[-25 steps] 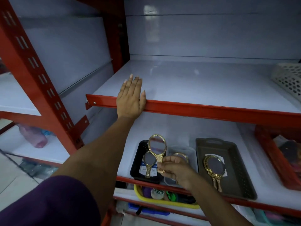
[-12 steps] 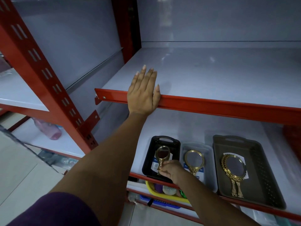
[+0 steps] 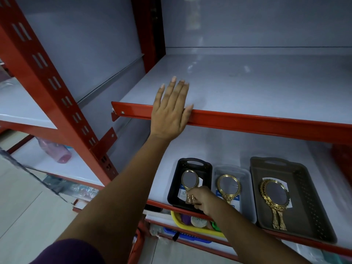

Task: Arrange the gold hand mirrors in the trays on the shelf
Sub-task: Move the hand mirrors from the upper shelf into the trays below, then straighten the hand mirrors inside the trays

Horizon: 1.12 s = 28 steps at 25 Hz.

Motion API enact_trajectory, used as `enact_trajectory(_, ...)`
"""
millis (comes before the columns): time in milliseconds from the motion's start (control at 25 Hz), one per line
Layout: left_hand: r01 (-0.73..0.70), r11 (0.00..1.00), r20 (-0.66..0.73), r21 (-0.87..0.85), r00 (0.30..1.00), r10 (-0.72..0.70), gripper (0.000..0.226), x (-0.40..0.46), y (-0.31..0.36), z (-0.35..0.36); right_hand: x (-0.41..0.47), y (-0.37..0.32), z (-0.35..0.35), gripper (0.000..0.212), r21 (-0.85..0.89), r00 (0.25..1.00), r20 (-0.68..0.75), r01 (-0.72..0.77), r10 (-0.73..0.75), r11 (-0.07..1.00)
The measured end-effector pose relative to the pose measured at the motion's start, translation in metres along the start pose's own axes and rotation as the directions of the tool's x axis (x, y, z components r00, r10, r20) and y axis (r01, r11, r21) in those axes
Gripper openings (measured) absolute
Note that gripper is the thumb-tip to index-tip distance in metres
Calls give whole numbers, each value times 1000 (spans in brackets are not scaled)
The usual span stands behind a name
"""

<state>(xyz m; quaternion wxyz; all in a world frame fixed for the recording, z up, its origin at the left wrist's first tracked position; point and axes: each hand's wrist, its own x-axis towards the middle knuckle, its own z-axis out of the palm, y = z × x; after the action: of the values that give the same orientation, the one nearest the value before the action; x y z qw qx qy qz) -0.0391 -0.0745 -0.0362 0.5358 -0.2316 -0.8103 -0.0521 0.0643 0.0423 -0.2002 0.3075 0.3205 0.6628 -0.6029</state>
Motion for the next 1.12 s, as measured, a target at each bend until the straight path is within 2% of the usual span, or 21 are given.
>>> enact_trajectory(120,-75,997,112,-21,991,77,59,-53,15,-6,-15,-5,-6,36,137,999,32,14,-19,990)
enact_trajectory(200,-4,991,206,-133,978,32,58,-99,38,-12,-25,-13,-10,40,314,997,69,12,-36,949)
enact_trajectory(240,93,973,274,-211,961,-32,56,-123,50,-14,-29,-16,-12,39,363,996,79,1,-32,932)
enact_trajectory(280,267,916,367,-300,918,-148,55,-138,64,-19,-31,-19,-16,39,388,996,83,-10,-24,922)
enact_trajectory(320,506,777,489,-375,820,-298,54,-154,77,-21,-30,-22,-19,45,396,996,88,-18,-18,918)
enact_trajectory(360,752,533,630,-388,639,-442,56,-158,89,-24,-28,-25,-22,51,402,995,101,-29,-13,915)
enact_trajectory(400,922,224,752,-317,388,-533,64,-154,98,-28,-25,-26,-24,58,394,993,116,-43,-3,918)
enact_trajectory(440,980,-82,843,-179,110,-527,75,-144,101,-33,-22,-27,-24,66,380,991,133,-61,10,923)
enact_trajectory(480,941,-338,892,-12,-143,-429,84,-135,101,-35,-17,-28,-22,77,354,991,131,-71,26,933)
enact_trajectory(520,852,-508,902,128,-313,-297,84,-127,99,-35,-16,-30,-19,90,317,993,114,-76,42,945)
enact_trajectory(560,768,-600,898,224,-402,-179,81,-119,96,-37,-9,-31,-16,106,272,994,90,-81,58,959)
enact_trajectory(640,702,-623,869,346,-490,-70,81,-112,90,-36,35,-17,-12,142,236,992,114,-78,53,969)
enact_trajectory(680,686,-629,860,366,-508,-53,84,-111,88,-34,51,-11,-11,150,251,990,132,-83,51,964)
enact_trajectory(720,667,-642,850,377,-524,-45,86,-113,87,-28,53,-10,-10,145,280,990,135,-83,47,956)
enact_trajectory(880,658,-628,837,416,-546,-17,91,-118,86,-16,7,-25,0,101,329,993,100,-89,59,940)
enact_trajectory(1000,695,-563,847,446,-531,16,89,-118,87,-15,10,-23,0,95,317,990,128,-95,56,944)
enact_trajectory(1120,705,-564,860,430,-509,19,91,-124,86,-12,6,-25,-3,92,338,988,137,-113,70,934)
